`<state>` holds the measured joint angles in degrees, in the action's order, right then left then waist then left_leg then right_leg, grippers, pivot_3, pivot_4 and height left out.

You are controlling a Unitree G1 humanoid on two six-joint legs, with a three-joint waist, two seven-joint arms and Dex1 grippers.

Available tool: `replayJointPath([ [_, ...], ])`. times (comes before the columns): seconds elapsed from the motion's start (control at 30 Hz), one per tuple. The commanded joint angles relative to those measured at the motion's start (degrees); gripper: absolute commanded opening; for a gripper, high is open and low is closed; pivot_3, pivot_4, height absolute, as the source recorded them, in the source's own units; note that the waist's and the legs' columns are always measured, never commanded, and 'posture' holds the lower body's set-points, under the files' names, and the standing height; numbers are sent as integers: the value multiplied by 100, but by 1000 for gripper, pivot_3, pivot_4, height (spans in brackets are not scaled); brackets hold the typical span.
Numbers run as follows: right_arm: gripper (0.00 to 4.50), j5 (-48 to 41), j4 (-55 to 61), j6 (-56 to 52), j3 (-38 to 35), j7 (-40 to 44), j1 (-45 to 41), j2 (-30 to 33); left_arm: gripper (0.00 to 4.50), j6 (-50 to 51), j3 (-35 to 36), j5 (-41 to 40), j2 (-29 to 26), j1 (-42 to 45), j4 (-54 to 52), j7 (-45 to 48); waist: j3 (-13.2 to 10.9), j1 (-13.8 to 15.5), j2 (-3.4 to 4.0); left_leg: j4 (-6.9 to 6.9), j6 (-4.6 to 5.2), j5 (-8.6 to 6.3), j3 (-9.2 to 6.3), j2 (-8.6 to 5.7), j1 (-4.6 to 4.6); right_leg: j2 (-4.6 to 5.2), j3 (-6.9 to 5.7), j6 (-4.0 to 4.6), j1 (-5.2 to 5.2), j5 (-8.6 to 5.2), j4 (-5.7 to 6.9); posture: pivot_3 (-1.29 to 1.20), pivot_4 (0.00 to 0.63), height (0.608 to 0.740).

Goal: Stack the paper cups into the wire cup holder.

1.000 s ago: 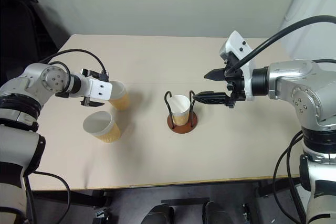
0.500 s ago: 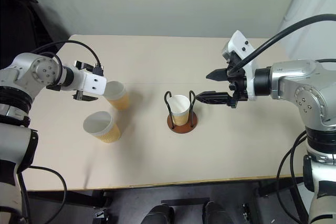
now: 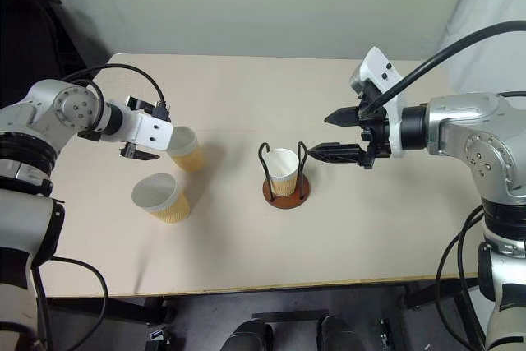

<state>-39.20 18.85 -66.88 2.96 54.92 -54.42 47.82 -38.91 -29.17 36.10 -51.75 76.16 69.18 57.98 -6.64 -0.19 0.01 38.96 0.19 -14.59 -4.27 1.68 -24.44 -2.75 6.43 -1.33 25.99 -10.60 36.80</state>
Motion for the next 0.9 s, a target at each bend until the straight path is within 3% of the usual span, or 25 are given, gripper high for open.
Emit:
replayJointPath([
  [0.03, 4100, -201, 229, 178, -143, 299, -57, 184, 4500, -72, 145, -161, 14, 50, -57, 170, -2, 3, 3, 2, 0, 0, -5, 4, -2, 1, -2, 0, -1, 0, -1, 0, 150, 740],
  [0.53, 4100, -181, 253, 530, -9, 613, -56, 380, 4500, -91, 40, -99, 254, 10, 23, 232, 1, 1, -1, 11, 1, -1, -11, 13, -3, 13, 7, -7, -4, 0, 4, 0, 150, 740],
  [0.8, 4100, -237, 271, 455, -42, 515, -58, 332, 4500, 68, -241, 298, 444, -73, 189, -341, 1, 6, -1, 13, 2, -1, -10, 14, -4, 15, 7, -11, -4, 2, 1, 0, 150, 740],
  [0.9, 4132, -261, 302, 424, -57, 472, -39, 326, 3520, 126, -403, 506, 549, -88, 287, -607, 1, 16, -2, 13, 3, -1, -5, 10, -2, 12, 5, -12, -6, 3, 2, 0, 150, 740],
])
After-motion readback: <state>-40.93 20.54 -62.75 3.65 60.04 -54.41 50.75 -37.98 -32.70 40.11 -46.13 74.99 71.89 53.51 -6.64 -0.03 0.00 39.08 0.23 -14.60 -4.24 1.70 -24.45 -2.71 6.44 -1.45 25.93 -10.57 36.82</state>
